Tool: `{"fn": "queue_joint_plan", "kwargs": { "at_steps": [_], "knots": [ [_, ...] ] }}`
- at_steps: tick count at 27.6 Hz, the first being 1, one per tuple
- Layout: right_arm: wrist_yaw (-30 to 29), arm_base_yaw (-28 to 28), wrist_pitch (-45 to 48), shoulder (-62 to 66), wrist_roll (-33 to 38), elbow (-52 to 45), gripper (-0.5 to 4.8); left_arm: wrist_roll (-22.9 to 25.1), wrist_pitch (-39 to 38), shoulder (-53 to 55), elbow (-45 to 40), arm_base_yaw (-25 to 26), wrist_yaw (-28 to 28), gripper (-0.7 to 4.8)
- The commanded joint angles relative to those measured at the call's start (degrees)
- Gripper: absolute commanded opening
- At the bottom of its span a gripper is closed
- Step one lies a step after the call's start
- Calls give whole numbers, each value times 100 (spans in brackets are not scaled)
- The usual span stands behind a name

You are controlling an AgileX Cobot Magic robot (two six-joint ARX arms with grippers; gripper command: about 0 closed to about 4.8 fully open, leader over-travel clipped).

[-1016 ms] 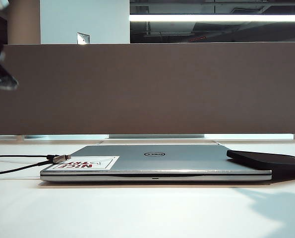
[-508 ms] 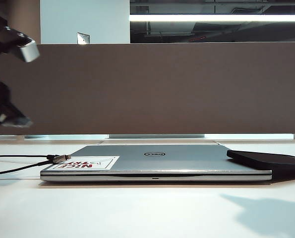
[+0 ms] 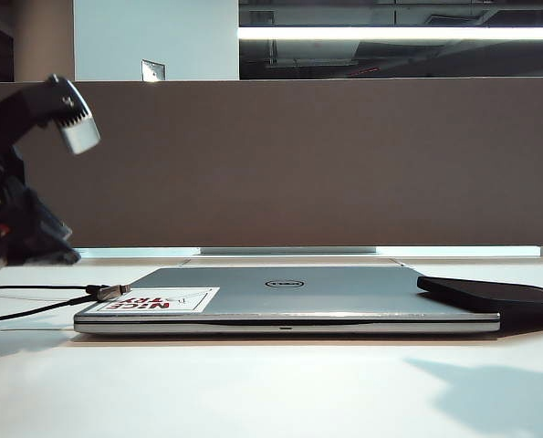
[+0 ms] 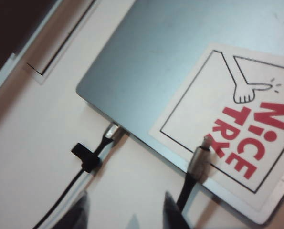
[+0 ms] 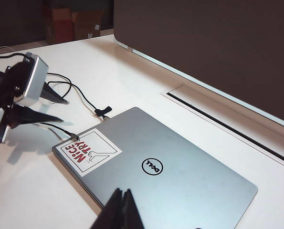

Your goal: Pick up the charging cable and the phone, plug the charging cable into the charging port on the phone, and finally place them back on the table.

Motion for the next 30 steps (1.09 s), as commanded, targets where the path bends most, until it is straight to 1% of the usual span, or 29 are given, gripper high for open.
{"fn": "queue_joint_plan", "kwargs": {
  "at_steps": [1,7,11,13,26,30],
  "knots": [
    [-15,2,125,-17,-7,46,-4,26,63,240,11,2,2,192],
    [-15,2,125,-17,35,46,-4,28,175,614,11,2,2,184],
    [-13,2,125,-17,35,46,-4,225,184,752,11,2,2,184],
    [-13,2,125,-17,35,46,-4,236,238,826,11,2,2,184],
    [-11,2,125,-17,35,46,-4,229,1139,1537,11,2,2,183],
    [-11,2,125,-17,35,46,-4,229,1209,1580,11,2,2,183]
  ]
}}
